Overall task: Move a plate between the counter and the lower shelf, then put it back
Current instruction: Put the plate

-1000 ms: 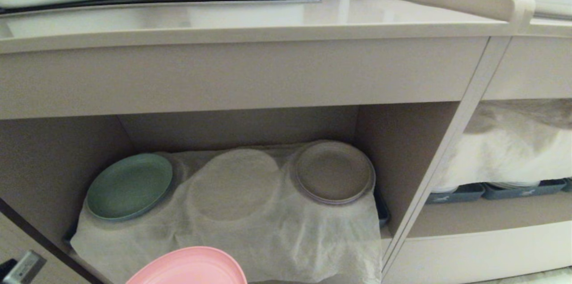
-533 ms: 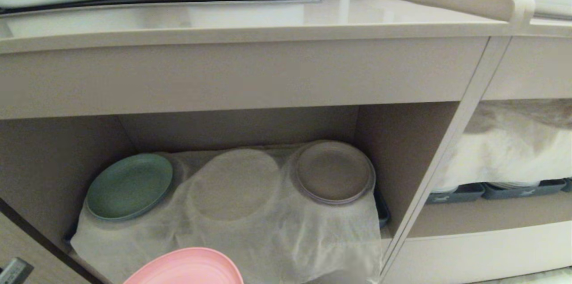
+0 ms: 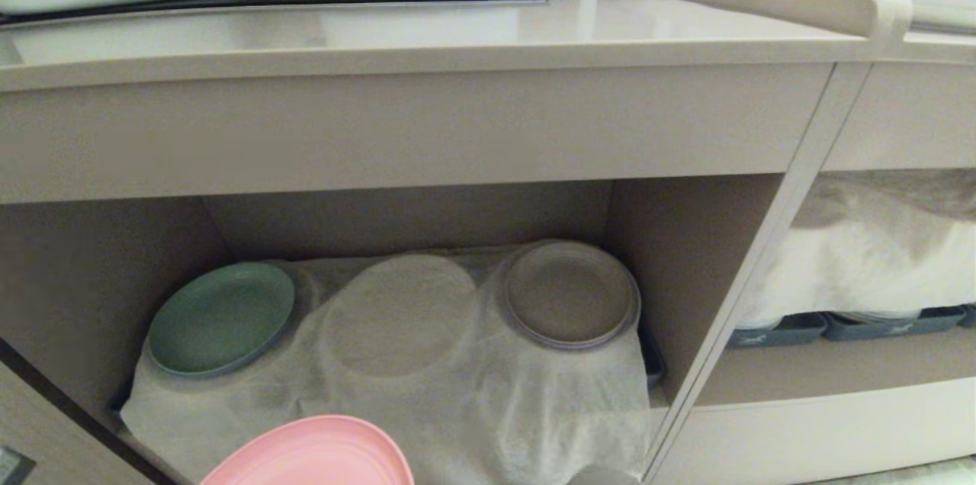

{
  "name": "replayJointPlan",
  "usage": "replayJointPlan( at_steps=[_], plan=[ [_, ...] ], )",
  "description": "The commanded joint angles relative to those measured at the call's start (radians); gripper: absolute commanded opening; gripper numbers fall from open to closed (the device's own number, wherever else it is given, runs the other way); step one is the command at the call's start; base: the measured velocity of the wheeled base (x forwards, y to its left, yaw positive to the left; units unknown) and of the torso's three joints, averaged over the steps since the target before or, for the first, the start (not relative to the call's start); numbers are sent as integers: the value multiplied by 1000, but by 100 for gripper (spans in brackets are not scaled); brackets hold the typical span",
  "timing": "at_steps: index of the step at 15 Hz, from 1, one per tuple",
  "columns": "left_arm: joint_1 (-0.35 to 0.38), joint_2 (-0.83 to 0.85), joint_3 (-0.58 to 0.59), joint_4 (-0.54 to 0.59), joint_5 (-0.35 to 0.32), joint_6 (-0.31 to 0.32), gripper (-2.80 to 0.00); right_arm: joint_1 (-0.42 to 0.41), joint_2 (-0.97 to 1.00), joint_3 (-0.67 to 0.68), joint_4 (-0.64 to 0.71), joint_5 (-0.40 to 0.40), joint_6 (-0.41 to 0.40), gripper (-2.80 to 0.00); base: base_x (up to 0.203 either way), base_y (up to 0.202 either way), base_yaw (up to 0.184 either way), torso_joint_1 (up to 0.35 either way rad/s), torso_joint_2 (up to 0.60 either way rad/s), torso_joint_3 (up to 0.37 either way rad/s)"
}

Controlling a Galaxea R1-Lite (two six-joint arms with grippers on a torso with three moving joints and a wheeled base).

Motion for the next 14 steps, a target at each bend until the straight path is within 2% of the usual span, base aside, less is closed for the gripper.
replayJointPlan(
  at_steps=[1,14],
  plan=[
    [0,-18,-3,2,2,-4,-280,0,1,0,-1,0,0,-280,0,0,0,0,0,0],
    [0,-51,-5,37,7,-1,-280,0,1,0,-1,0,0,-280,0,0,0,0,0,0]
  ],
)
